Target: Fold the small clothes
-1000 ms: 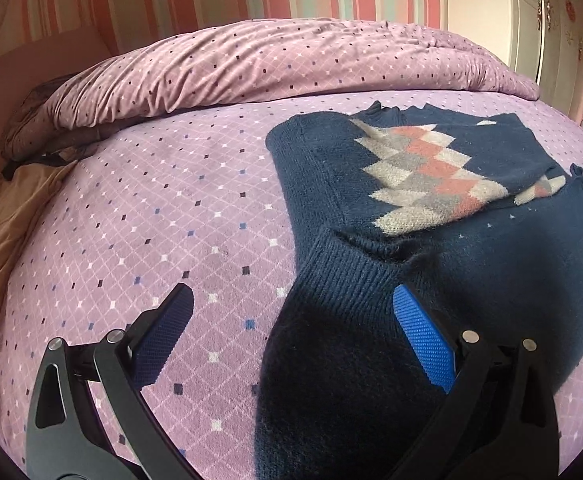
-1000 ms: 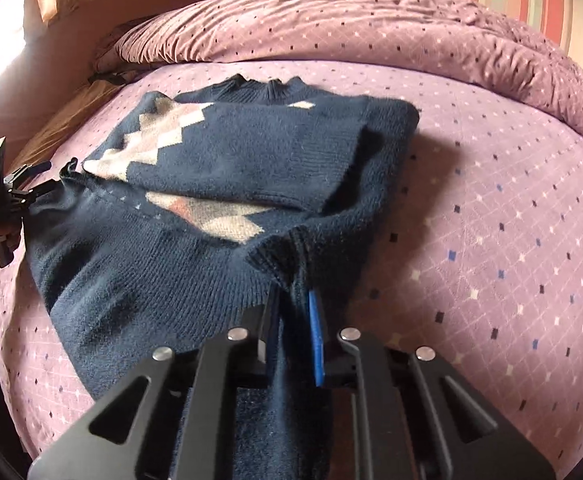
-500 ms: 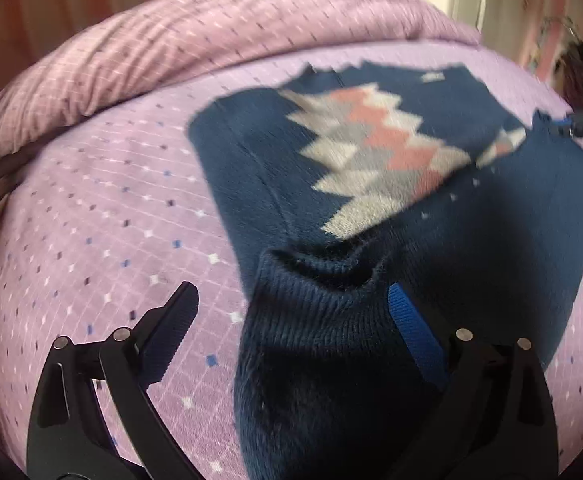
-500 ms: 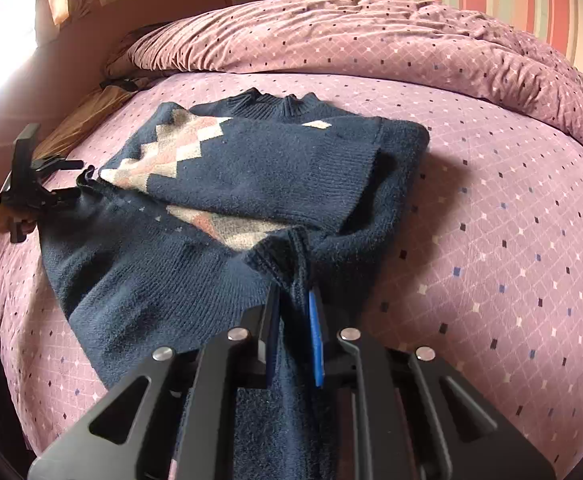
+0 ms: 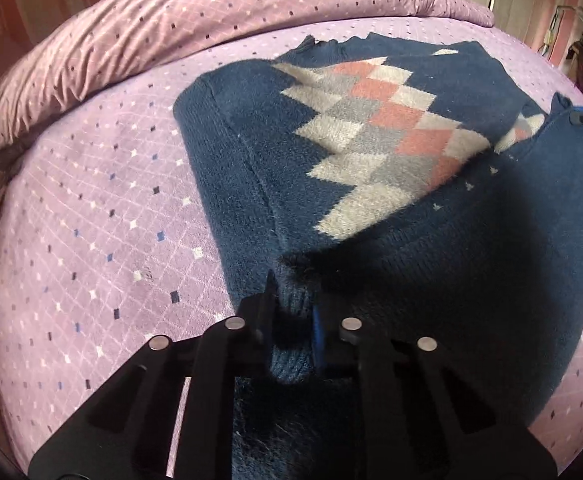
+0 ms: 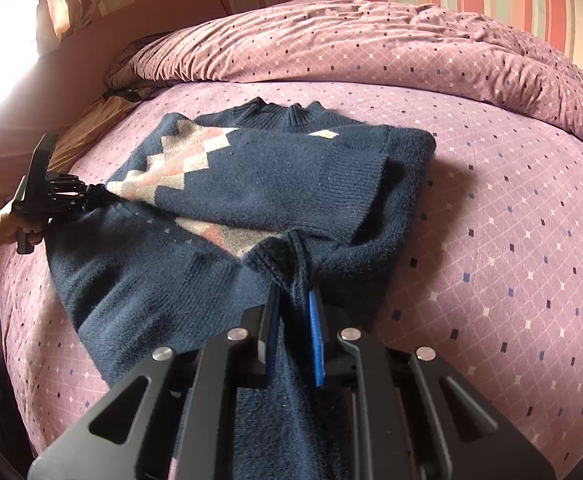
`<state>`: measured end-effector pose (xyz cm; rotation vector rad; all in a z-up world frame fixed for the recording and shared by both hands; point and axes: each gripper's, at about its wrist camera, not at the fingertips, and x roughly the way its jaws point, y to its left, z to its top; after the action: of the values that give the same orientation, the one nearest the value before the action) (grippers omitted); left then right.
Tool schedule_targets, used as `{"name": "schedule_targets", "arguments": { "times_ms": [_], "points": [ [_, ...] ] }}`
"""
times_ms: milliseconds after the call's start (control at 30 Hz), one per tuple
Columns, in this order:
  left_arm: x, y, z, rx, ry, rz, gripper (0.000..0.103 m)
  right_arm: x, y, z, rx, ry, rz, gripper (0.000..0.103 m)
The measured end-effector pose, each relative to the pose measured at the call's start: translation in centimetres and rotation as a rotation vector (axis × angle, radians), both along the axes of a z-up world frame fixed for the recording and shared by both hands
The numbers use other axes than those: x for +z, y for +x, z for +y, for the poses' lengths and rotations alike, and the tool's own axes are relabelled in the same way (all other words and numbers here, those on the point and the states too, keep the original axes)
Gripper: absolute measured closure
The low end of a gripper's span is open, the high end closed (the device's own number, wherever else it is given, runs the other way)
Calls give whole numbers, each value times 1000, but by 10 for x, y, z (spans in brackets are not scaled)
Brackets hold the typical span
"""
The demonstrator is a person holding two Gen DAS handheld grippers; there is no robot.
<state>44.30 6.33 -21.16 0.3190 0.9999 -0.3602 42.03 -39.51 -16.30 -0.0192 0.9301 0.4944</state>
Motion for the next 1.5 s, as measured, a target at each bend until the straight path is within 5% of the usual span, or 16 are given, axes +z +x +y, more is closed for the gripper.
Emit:
{"name": "schedule_targets", "arguments": {
  "times_ms": [367,567,800,1067,1133,1200,1233,1333,1500],
  "points": [
    [90,-13,3,121,-6,-258,92,66,-3,-13,-117,37,-176,90],
    [132,49,0,200,2,-333,91,93,46,-21,-226,35,-224,90],
    [112,134,-21,243,66,-330,91,69,130,-16,-286,-48,-174,90],
    [25,183,-33,303,191,-217,88,0,180,1,-300,-186,-79,89],
    [10,185,-31,314,213,-196,82,-14,184,1,-304,-206,-48,85],
    [-1,187,-27,332,234,-181,65,-21,187,1,-312,-231,-30,71],
    [-2,188,-24,343,238,-184,53,-23,187,0,-323,-250,-36,55],
    [-1,191,-15,411,277,-220,21,-26,191,-7,-367,-256,-13,42],
    [20,179,-12,439,287,-275,18,5,183,-2,-388,-281,-83,39]
  ]
}}
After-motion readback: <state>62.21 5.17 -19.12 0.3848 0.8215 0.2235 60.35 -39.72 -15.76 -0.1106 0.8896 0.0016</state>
